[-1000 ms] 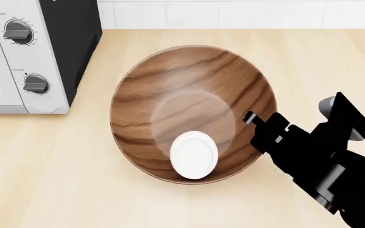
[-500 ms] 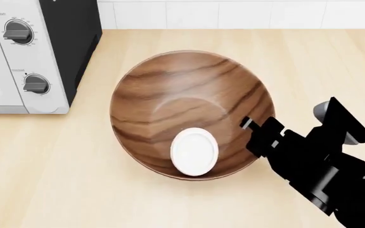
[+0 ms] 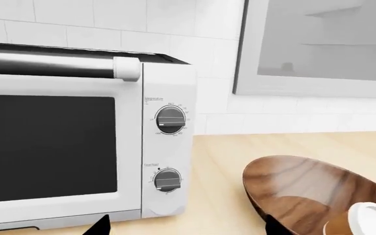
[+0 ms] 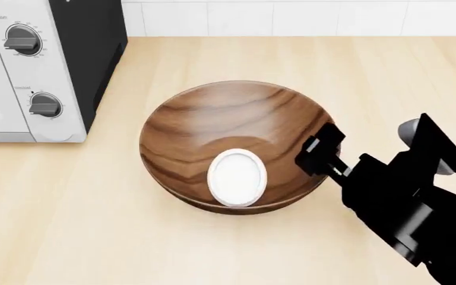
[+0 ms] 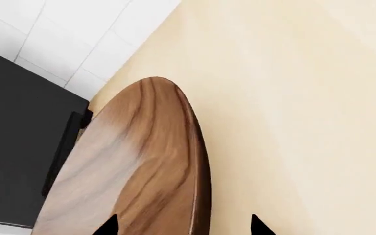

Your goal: Place the cup inside the bowl on the dining table and move the bowl to any counter.

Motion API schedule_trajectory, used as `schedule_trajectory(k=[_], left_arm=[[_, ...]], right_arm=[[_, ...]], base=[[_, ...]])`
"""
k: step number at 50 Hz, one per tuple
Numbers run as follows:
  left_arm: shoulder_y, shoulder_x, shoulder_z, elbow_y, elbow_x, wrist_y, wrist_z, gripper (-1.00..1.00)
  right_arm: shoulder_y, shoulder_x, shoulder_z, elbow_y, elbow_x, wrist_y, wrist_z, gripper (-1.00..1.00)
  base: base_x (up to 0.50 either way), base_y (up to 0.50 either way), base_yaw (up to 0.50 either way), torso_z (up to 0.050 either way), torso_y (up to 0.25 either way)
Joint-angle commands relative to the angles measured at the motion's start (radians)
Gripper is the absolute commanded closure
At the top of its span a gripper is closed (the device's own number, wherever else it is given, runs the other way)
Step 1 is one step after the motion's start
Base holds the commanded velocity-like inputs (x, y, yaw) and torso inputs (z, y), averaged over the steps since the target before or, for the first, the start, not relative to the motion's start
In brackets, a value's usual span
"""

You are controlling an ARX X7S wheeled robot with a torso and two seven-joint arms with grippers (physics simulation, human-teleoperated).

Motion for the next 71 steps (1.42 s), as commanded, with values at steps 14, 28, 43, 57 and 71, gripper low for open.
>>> schedule_trajectory(k=[14, 28, 43, 57, 71], left_arm=[[-0.180, 0.149, 0.278, -0.056, 0.147, 0.010, -0.077, -1.00], [-0.212, 0.163, 0.314, -0.064, 0.156, 0.001, -0.093, -1.00], [-0.228, 0.024, 0.129, -0.004, -0.088, -0.081, -0.124, -1.00], [-0.501, -0.010, 0.198, -0.083, -0.276, -0.163, -0.242, -1.00], [-0.814, 0.091, 0.396, -0.226, -0.239, -0.213, -0.319, -1.00]], right_arm=[[0.173, 0.177, -0.115, -0.355, -0.536, -0.316, 0.243, -1.00], [0.275, 0.261, -0.196, -0.522, -0.833, -0.324, 0.371, -1.00], [0.437, 0.382, -0.167, -0.686, -0.904, -0.257, 0.433, -1.00], [0.588, 0.401, -0.115, -0.726, -0.865, -0.143, 0.428, -1.00], [0.717, 0.380, -0.055, -0.668, -0.808, -0.038, 0.402, -1.00]], base=[[0.00, 0.00, 0.00, 0.000, 0.000], [0.00, 0.00, 0.00, 0.000, 0.000], [0.00, 0.00, 0.00, 0.000, 0.000], [0.00, 0.00, 0.00, 0.000, 0.000], [0.00, 0.00, 0.00, 0.000, 0.000]])
